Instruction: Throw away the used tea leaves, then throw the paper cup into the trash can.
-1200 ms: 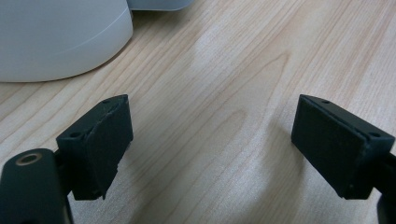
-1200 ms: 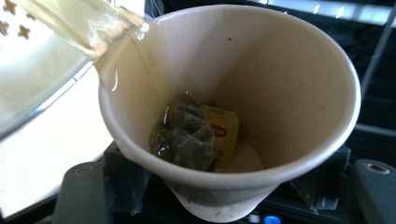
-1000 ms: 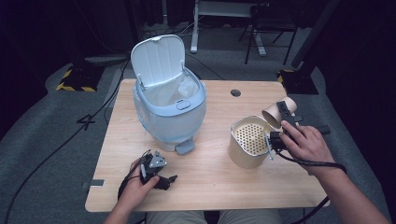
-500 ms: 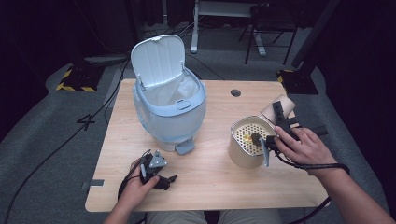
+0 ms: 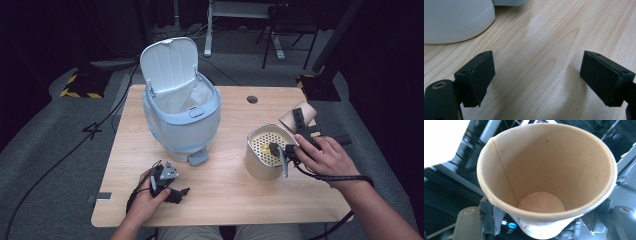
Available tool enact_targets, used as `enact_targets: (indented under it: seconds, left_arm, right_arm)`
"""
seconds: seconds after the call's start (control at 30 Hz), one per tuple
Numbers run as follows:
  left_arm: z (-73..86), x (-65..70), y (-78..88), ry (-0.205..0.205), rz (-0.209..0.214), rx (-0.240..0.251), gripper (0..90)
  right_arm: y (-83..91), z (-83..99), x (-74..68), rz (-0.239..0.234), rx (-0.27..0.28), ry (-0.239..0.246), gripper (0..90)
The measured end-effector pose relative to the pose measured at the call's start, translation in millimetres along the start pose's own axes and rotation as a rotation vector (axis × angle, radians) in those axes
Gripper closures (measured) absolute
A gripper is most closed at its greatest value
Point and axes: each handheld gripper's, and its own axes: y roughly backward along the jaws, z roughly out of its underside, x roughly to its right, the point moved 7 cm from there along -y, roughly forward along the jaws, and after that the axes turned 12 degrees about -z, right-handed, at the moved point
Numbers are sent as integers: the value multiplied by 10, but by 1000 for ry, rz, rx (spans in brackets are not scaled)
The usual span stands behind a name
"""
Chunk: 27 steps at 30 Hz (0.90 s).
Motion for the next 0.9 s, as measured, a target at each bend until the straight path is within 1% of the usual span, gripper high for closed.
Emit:
enact_targets:
  seconds: [0.03, 0.07, 0.1, 0.17, 0.23, 0.3, 0.33, 0.37, 0.43, 0.47, 0.5, 0.53, 0.57, 0.6, 0.63, 0.7, 0.73, 0.77, 0.8, 0.9]
  left_arm:
    - [0, 0, 0, 0, 0, 0, 132]
    - [0, 0, 0, 0, 0, 0, 132]
    - [0, 0, 0, 0, 1, 0, 132]
    - [0, 0, 0, 1, 1, 0, 131]
    - [-1, 0, -1, 0, 3, 0, 130]
    - [-1, -1, -1, -2, 4, 0, 130]
    - [-1, -1, -1, -1, 4, 0, 130]
    - [-1, -1, -2, -3, 6, 0, 129]
    - [-2, -5, -3, -5, 8, 0, 128]
    - [-3, -6, -5, -6, 9, 0, 127]
    - [-4, -7, -6, -8, 10, 0, 125]
    - [-4, -8, -6, -7, 9, -1, 124]
    - [-5, -8, -8, -8, 11, -1, 123]
    - [-5, -10, -9, -10, 10, -2, 121]
    - [-6, -9, -11, -9, 13, -3, 119]
    - [-11, -14, -17, -16, 16, -3, 114]
    - [-13, -13, -19, -16, 18, -3, 111]
    - [-15, -12, -22, -15, 18, -3, 108]
    - [-15, -12, -22, -15, 18, -3, 107]
    - [-14, -12, -22, -15, 15, -3, 107]
  right_arm:
    - [-7, 18, -6, -21, 13, -48, 309]
    - [-24, 43, -16, -58, 41, -118, 308]
    - [-43, 70, -33, -109, 81, -211, 307]
    - [-78, 119, -58, -187, 145, -359, 306]
    - [-108, 171, -68, -242, 181, -463, 304]
    - [-128, 209, -84, -284, 210, -545, 303]
    - [-137, 236, -111, -329, 239, -646, 302]
    - [-142, 243, -120, -354, 260, -693, 301]
    - [-141, 252, -144, -427, 316, -828, 299]
    - [-133, 248, -153, -465, 349, -909, 298]
    - [-130, 249, -154, -492, 380, -970, 297]
    - [-122, 253, -158, -520, 400, -1029, 297]
    - [-119, 255, -162, -546, 420, -1073, 297]
    - [-112, 263, -168, -584, 449, -1155, 296]
    - [-107, 265, -172, -611, 469, -1222, 296]
    - [-97, 273, -178, -664, 508, -1335, 296]
    - [-92, 279, -180, -687, 522, -1381, 295]
    - [-89, 284, -180, -702, 530, -1409, 296]
    - [-79, 295, -177, -728, 548, -1451, 296]
    - [-65, 303, -156, -778, 596, -1520, 295]
